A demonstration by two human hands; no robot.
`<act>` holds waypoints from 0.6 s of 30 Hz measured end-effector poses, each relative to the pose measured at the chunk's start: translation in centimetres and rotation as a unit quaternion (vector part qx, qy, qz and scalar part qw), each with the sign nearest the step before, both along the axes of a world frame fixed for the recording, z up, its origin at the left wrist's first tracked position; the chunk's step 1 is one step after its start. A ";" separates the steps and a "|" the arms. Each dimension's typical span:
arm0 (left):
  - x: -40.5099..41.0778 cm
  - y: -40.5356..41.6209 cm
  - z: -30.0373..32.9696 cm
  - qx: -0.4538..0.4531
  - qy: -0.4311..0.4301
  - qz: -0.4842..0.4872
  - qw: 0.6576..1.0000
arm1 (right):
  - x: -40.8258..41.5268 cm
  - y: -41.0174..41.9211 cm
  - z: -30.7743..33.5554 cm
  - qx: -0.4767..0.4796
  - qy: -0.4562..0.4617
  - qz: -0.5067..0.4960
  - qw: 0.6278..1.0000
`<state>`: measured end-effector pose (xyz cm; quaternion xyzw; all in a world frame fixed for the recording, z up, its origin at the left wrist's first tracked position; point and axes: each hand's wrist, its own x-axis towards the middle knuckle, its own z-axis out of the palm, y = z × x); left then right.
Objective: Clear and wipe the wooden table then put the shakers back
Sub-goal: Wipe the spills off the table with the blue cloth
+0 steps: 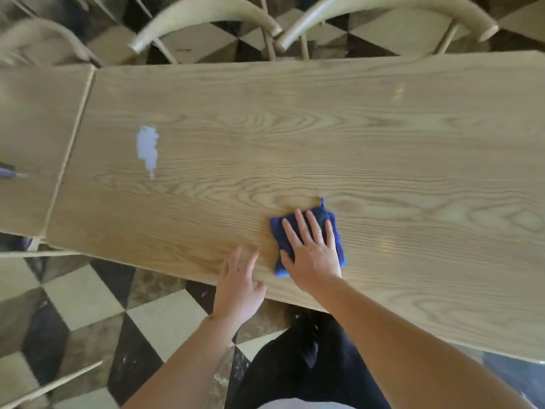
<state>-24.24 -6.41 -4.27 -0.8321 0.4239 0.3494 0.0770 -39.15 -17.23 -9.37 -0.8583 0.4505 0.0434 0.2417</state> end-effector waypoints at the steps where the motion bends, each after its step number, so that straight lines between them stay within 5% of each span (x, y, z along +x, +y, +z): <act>1: 0.1 -0.2 0.2 0.005 0.008 0.007 1.000 | 0.0 0.0 0.0 -0.004 0.002 -0.002 1.000; 9: 3.6 0.2 1.4 0.009 0.069 0.018 0.997 | 1.9 0.6 0.0 -0.032 0.028 -0.016 0.999; 18: 15.1 3.3 1.7 0.017 0.055 0.052 0.997 | 12.6 6.4 0.6 0.001 0.019 0.110 0.994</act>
